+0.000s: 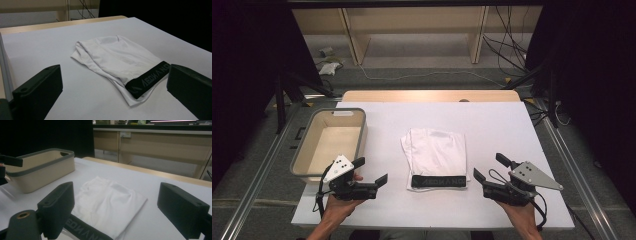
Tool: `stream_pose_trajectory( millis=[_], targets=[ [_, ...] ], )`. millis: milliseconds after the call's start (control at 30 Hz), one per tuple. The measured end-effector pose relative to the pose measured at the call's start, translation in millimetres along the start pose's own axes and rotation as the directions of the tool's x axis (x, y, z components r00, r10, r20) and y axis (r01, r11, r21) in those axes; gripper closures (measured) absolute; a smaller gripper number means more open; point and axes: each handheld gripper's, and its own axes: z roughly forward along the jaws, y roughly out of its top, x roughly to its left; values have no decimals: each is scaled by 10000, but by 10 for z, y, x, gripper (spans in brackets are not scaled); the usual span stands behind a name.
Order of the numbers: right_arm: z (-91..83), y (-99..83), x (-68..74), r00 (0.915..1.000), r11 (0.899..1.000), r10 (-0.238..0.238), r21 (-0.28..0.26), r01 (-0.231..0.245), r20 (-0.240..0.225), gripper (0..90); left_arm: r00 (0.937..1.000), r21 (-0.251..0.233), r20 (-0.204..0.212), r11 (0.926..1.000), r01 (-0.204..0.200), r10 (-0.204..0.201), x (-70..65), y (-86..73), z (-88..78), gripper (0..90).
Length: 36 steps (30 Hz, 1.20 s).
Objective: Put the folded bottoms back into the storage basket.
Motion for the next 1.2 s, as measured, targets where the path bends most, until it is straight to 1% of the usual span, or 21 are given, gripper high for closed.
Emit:
stream_pose_trajectory(
  millis=[167,333,433,500,567,667,733,833,933,967,1000,1033,1067,1100,1133,1167,1200],
  targets=[
    [3,5,-2,10000,10000,-2,67,2,21,153,9999,137,51,9998,144,-144,8,-4,24,0],
    [3,21,-8,9999,9999,-118,-24,118,32,154,9997,309,43,9992,235,-237,11,-2,46,0],
    [8,24,-12,9999,9999,-108,-8,108,66,155,9994,400,-26,9986,335,-334,12,-2,61,0],
    [14,32,-14,9999,9999,-134,27,134,69,155,9988,608,-237,9972,443,-429,14,-1,86,0],
    [24,41,-19,9998,9998,-187,77,187,-9,155,9978,732,-221,9953,635,-621,12,-2,113,0],
    [47,52,-25,9994,9993,-344,142,343,71,155,9972,1011,-221,9922,734,-715,-7,4,168,0],
    [73,65,-44,9991,9990,-410,161,408,110,155,9965,1352,-172,9873,829,-813,-28,7,225,0],
    [156,76,-98,9982,9978,-564,362,557,203,154,9956,1789,-103,9794,936,-932,-56,2,303,0],
    [244,67,-178,9983,9969,-494,626,473,320,151,9943,2049,-76,9731,1056,-1063,-69,4,370,0],
    [266,64,-206,9983,9969,-452,659,427,368,152,9939,2151,-86,9704,1094,-1102,-69,3,389,0],
    [283,64,-233,9985,9968,-397,713,371,365,152,9932,2348,-82,9653,1146,-1160,-65,2,409,0],
    [302,66,-261,9984,9967,-387,733,356,404,151,9923,2594,-102,9581,1215,-1231,-59,-3,435,0],
    [319,70,-287,9985,9965,-331,776,297,431,152,9913,2871,-127,9492,1288,-1307,-51,-12,459,0],
    [337,75,-319,9994,9968,-149,786,123,327,152,9906,3114,-213,9406,1352,-1353,-40,-23,484,0],
    [358,81,-351,9997,9969,150,774,-165,196,154,9897,3315,-296,9327,1421,-1402,-33,-30,505,7],
    [378,85,-374,9994,9965,311,773,-321,143,155,9874,3623,-216,9193,1536,-1565,-20,-41,541,12],
    [414,88,-409,9991,9958,390,824,-404,179,155,9851,3779,-168,9111,1645,-1709,-11,-48,569,13]
  ],
)
